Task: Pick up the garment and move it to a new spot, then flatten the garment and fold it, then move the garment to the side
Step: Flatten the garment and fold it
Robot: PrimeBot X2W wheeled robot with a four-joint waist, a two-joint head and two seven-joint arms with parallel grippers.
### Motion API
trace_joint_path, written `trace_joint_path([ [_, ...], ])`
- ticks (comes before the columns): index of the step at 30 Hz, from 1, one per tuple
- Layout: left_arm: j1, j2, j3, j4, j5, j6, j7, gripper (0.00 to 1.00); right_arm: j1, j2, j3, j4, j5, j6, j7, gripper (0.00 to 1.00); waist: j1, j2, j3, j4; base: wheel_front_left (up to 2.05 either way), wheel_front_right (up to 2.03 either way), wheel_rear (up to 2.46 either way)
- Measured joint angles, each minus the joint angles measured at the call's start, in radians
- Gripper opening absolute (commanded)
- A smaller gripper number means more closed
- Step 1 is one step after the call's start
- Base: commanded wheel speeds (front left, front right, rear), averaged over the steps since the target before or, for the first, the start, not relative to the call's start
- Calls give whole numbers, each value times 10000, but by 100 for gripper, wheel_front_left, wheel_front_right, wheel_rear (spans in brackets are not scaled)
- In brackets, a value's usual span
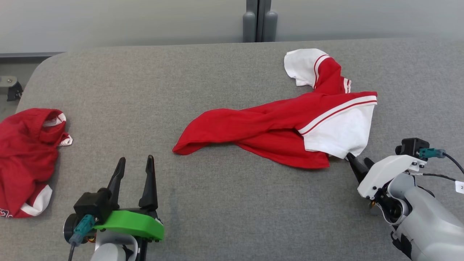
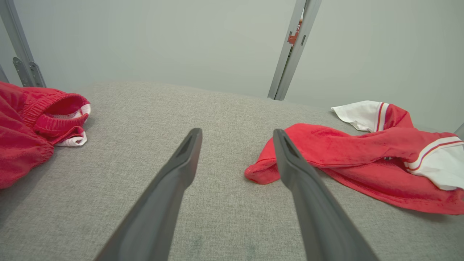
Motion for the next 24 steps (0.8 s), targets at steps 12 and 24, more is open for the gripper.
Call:
trace_joint_path([
  [12,11,-36,222,157,27,0,0,100,117,-303,-104,-805,-15,0,-984,0,0,0,-83,-255,0,0,0],
  [24,198,-50,393,153,100,17,-13,100,2211,-2263,-863,-4544,1085,0,989,0,0,0,-250,-1127,0,0,0],
])
